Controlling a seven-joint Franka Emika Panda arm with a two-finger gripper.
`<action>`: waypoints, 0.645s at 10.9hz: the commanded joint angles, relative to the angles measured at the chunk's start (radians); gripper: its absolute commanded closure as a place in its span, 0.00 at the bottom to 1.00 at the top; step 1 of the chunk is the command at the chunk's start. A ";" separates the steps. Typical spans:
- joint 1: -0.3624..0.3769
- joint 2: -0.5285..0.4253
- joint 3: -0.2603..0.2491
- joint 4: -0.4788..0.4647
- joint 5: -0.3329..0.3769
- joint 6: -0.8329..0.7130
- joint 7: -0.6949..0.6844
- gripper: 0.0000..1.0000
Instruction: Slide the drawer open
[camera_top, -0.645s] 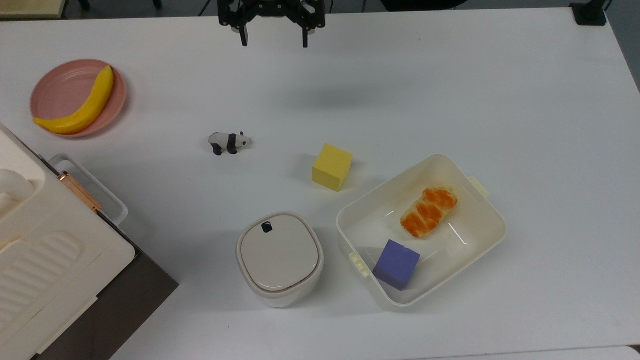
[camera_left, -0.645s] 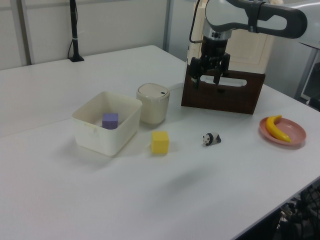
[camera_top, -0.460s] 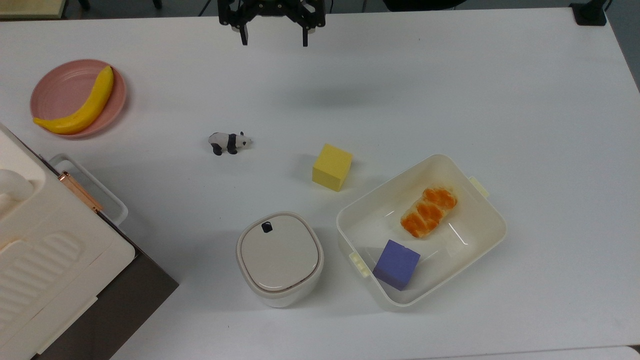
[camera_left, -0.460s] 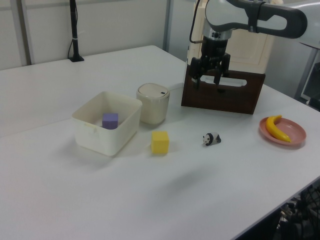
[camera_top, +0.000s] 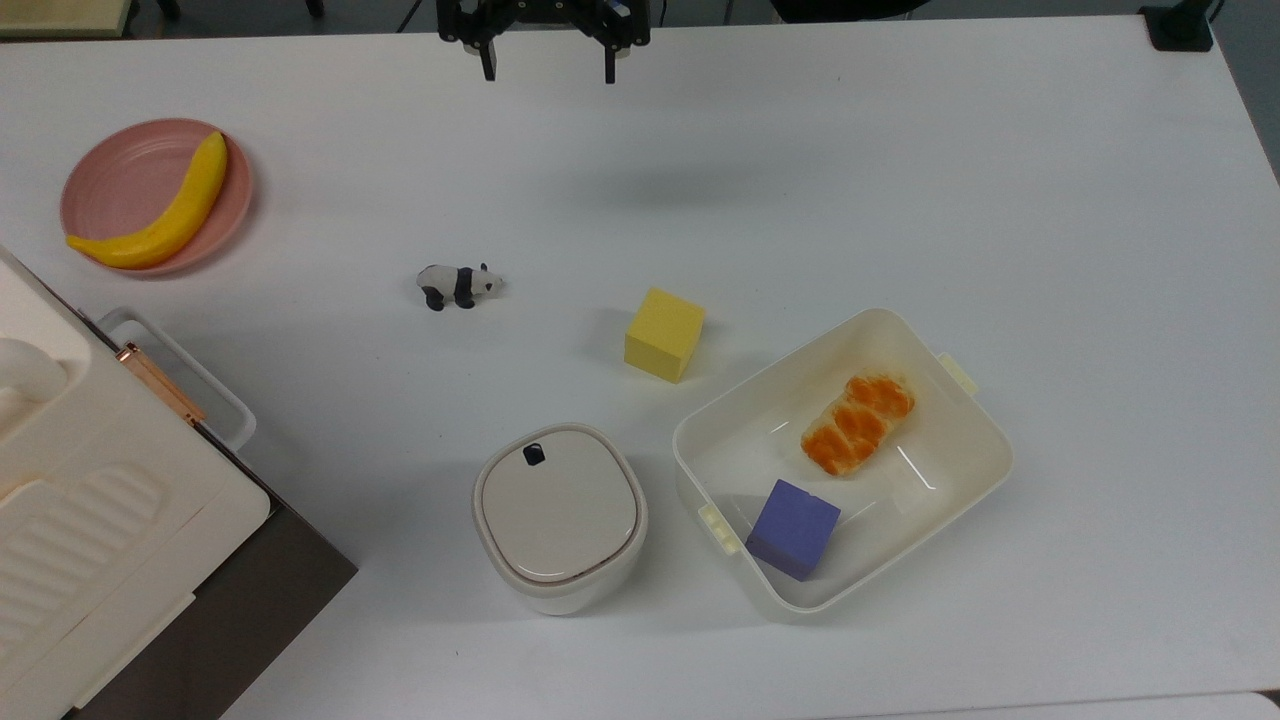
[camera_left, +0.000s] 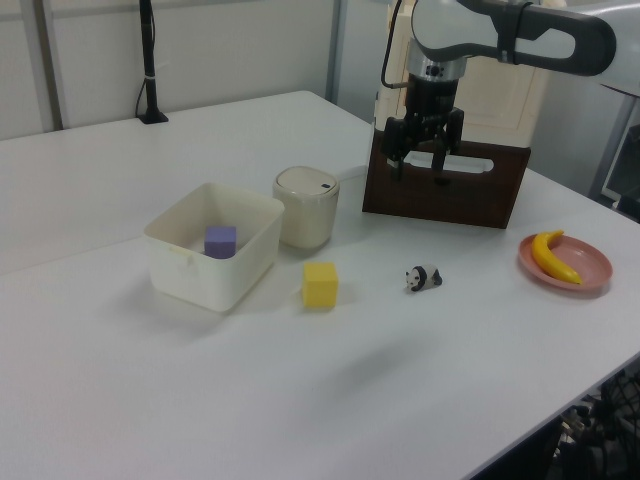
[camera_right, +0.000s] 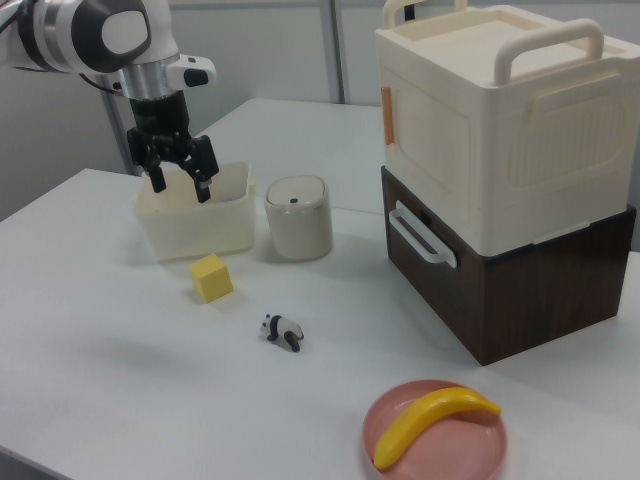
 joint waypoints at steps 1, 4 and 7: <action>-0.001 -0.022 -0.009 -0.005 0.025 -0.027 -0.027 0.00; -0.001 -0.014 -0.011 -0.003 0.023 -0.018 -0.033 0.00; -0.045 -0.005 -0.011 0.004 0.023 -0.016 -0.236 0.00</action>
